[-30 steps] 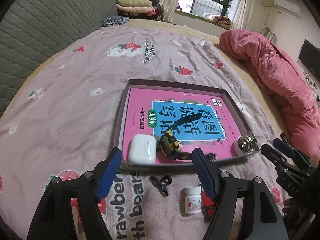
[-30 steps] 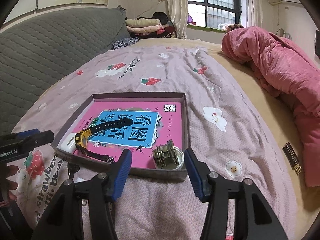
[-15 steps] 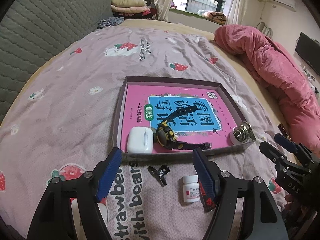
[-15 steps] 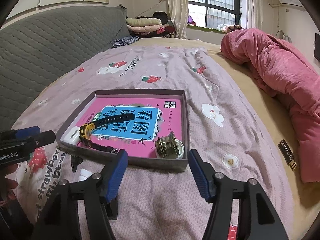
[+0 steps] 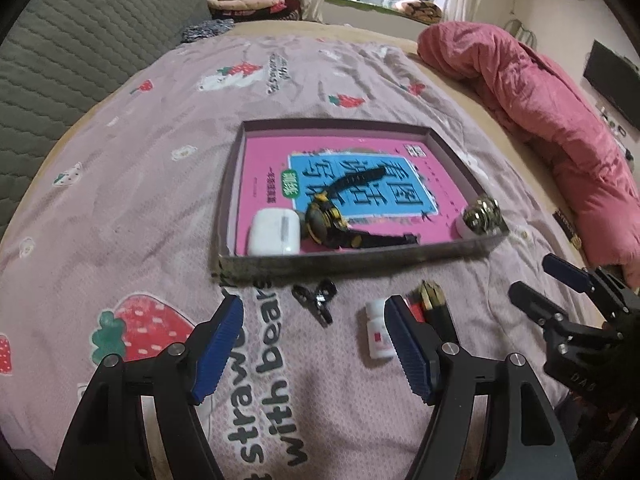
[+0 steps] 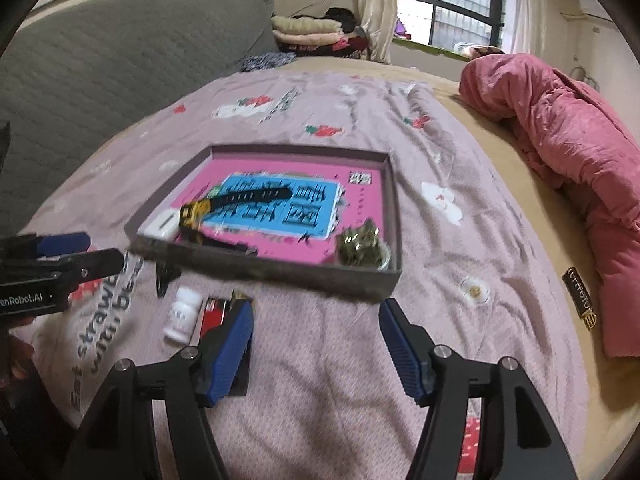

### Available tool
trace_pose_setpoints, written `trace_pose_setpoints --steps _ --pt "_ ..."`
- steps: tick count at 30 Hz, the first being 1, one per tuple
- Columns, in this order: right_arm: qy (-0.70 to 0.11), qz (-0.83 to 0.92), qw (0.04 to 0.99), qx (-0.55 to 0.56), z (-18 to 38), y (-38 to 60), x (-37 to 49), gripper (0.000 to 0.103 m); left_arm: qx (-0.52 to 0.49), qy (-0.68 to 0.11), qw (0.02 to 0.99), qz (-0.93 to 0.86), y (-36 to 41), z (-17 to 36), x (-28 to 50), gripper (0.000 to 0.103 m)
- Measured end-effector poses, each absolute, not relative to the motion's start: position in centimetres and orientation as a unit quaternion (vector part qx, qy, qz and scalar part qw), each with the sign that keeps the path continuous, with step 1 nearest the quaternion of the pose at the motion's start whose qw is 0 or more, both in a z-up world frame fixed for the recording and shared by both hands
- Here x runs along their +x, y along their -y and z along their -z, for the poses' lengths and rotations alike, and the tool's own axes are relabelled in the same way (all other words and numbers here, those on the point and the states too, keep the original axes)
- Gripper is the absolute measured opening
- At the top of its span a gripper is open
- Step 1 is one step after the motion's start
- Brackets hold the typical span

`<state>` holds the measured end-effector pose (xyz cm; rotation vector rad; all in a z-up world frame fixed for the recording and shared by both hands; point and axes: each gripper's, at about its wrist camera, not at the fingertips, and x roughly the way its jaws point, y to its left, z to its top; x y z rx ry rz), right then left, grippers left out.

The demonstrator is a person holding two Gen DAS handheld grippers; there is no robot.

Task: Organize rigid objects
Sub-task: 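Reach the left tool to the white pill bottle while the right tool reaches the black gold-tipped pen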

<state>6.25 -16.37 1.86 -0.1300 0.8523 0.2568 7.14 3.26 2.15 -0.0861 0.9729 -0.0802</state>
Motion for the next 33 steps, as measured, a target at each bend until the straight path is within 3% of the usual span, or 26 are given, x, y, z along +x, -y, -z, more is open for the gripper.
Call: trace_pose_setpoints --steps 6,33 --pt "-0.428 -0.137 0.891 -0.071 -0.3 15.2 5.5 0.065 -0.081 -0.496 0.863 0.053 -2.7 -0.3 6.5 0.074" --pt "-0.459 -0.138 0.874 -0.085 4.3 12.5 6.5 0.065 -0.068 -0.535 0.839 0.068 0.8 3.4 8.2 0.074"
